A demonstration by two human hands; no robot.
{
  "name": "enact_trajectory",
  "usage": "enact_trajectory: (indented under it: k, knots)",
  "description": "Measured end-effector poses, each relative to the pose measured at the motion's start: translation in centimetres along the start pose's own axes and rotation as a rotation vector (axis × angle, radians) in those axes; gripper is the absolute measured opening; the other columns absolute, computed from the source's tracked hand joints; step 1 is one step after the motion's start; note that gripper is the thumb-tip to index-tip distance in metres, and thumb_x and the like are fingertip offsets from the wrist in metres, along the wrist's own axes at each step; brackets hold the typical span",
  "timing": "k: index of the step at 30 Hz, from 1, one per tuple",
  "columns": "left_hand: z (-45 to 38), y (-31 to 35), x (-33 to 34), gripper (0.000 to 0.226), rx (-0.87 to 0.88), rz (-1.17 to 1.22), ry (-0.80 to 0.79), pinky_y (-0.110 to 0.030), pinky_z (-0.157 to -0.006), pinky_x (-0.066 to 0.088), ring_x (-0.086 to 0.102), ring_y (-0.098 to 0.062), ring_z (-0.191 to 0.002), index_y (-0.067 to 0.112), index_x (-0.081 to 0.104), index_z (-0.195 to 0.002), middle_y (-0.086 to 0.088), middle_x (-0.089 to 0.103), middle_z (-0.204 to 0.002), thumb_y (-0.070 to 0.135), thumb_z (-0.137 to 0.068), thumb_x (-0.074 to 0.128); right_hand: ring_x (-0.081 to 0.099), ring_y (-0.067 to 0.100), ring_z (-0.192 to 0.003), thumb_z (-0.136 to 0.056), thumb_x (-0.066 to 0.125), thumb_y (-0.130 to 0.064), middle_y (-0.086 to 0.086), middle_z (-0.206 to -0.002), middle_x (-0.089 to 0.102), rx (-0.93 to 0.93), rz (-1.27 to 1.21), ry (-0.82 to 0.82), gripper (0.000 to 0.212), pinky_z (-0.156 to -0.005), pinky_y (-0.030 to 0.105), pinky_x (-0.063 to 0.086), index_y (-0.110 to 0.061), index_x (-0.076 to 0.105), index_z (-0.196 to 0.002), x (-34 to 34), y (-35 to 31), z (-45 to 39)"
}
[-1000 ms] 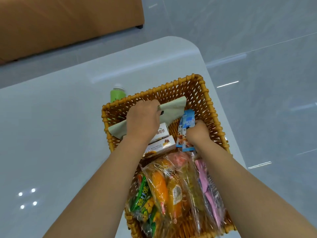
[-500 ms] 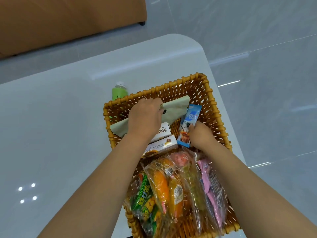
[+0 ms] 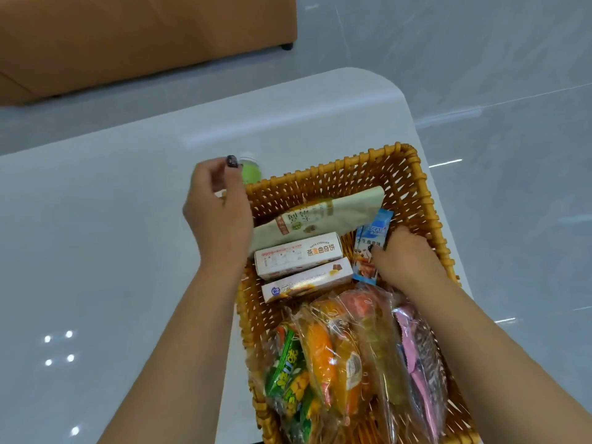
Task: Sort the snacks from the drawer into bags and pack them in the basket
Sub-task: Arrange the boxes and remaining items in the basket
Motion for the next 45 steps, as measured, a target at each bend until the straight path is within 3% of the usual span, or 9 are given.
enact_trajectory:
  k: [5,10,13,18,21,25,33,39,45]
  knots:
    - [-5.5,-6.1,-1.1,0.015,-0.479,0.206,0.063,-0.022,-0.074,0.055,0.067,-0.005,-0.088,0.022,0.060,-0.109,0.003,0.069,-0.105,0.018,-0.094,0.058,0.060,0.010,-0.072,-0.098,0.048,-0.028,-0.003,-0.091,0.064,-0.405,-0.106,0.259,0.016,-0.062,0.027,0.054,-0.019,0.059,-0.106,-3.8,-6.1,6.5]
    - [-5.8,-10.4,1.1,0.020,-0.852,0.258,-0.183,-0.025,-0.066,0.051,0.064,-0.011,-0.081,0.016,0.064,-0.112,0.000,0.069,-0.097,0.017,-0.092,0.061,0.056,0.009,-0.105,-0.096,0.052,-0.024,-0.005,-0.119,0.059,-0.659,-0.258,0.233,0.035,-0.084,0.023,0.051,-0.021,0.051,-0.131,-3.1,-11.6,7.1]
    - [-3.8,-9.1,0.1,0.020,-0.734,0.320,-0.148,-0.025,-0.076,0.052,0.065,-0.009,-0.095,0.022,0.064,-0.111,0.005,0.069,-0.104,0.032,-0.099,0.051,0.041,0.017,-0.127,-0.093,0.056,-0.016,0.004,-0.133,0.051,-0.699,-0.223,0.465,0.041,-0.099,0.021,0.035,-0.015,0.051,-0.133,-3.2,-11.0,5.9]
    - [3.6,-7.2,-1.2,0.034,-0.482,0.192,-0.341,-0.010,-0.063,0.051,0.063,0.010,-0.090,0.035,0.051,-0.135,0.019,0.064,-0.108,0.039,-0.103,0.038,0.013,0.043,-0.144,-0.086,0.057,-0.005,0.023,-0.153,0.024,-0.335,0.000,0.634,0.064,-0.113,0.060,0.012,-0.014,0.034,-0.145,-2.5,-4.5,3.3]
    - [4.6,-7.4,-0.8,0.040,-0.396,0.082,-0.362,-0.002,-0.060,0.045,0.054,0.026,-0.083,0.029,0.040,-0.143,0.021,0.057,-0.110,0.035,-0.104,0.034,0.038,0.046,-0.129,-0.095,0.045,-0.016,0.021,-0.147,0.032,-0.206,-0.002,0.518,0.061,-0.101,0.060,0.037,-0.017,0.020,-0.150,-3.2,-1.9,1.5]
    - [3.8,-7.9,-0.3,0.042,-0.329,-0.022,-0.366,-0.004,-0.059,0.048,0.057,0.019,-0.082,0.028,0.039,-0.142,0.021,0.056,-0.107,0.037,-0.102,0.032,0.060,0.042,-0.095,-0.100,0.033,-0.024,0.017,-0.127,0.053,-0.219,-0.081,0.471,0.046,-0.075,0.046,0.048,-0.028,0.024,-0.145,-4.9,-1.3,0.0]
    - [1.0,-7.4,1.2,0.036,-0.235,-0.064,-0.334,-0.006,-0.063,0.048,0.057,0.004,-0.095,0.026,0.048,-0.135,0.020,0.057,-0.103,0.037,-0.103,0.036,0.060,0.039,-0.100,-0.102,0.037,-0.020,0.016,-0.127,0.056,-0.239,-0.121,0.527,0.044,-0.079,0.049,0.050,-0.026,0.028,-0.145,-5.9,-1.6,-1.9]
    - [-3.6,-5.5,4.2,0.030,-0.181,-0.051,-0.282,-0.012,-0.068,0.045,0.050,0.009,-0.083,0.026,0.050,-0.130,0.022,0.052,-0.095,0.035,-0.105,0.036,0.056,0.046,-0.104,-0.098,0.037,-0.014,0.021,-0.128,0.054,-0.279,-0.089,0.548,0.048,-0.083,0.050,0.044,-0.021,0.028,-0.145,-9.0,-4.5,-5.4]
    - [-4.9,-5.9,4.4,0.038,-0.275,0.072,-0.186,-0.017,-0.067,0.052,0.064,0.001,-0.079,0.024,0.063,-0.096,0.013,0.064,-0.086,0.038,-0.106,0.029,0.057,0.047,-0.102,-0.098,0.038,-0.018,0.020,-0.130,0.052,-0.288,-0.050,0.547,0.049,-0.081,0.051,0.046,-0.021,0.028,-0.146,-9.9,-5.6,-6.1]
Point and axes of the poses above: each hand's wrist, its own z-axis away from the middle knuckle, its own x-axis out of the palm, y = z × x, the point moved 4 cm from there along -z, towards the middle knuckle
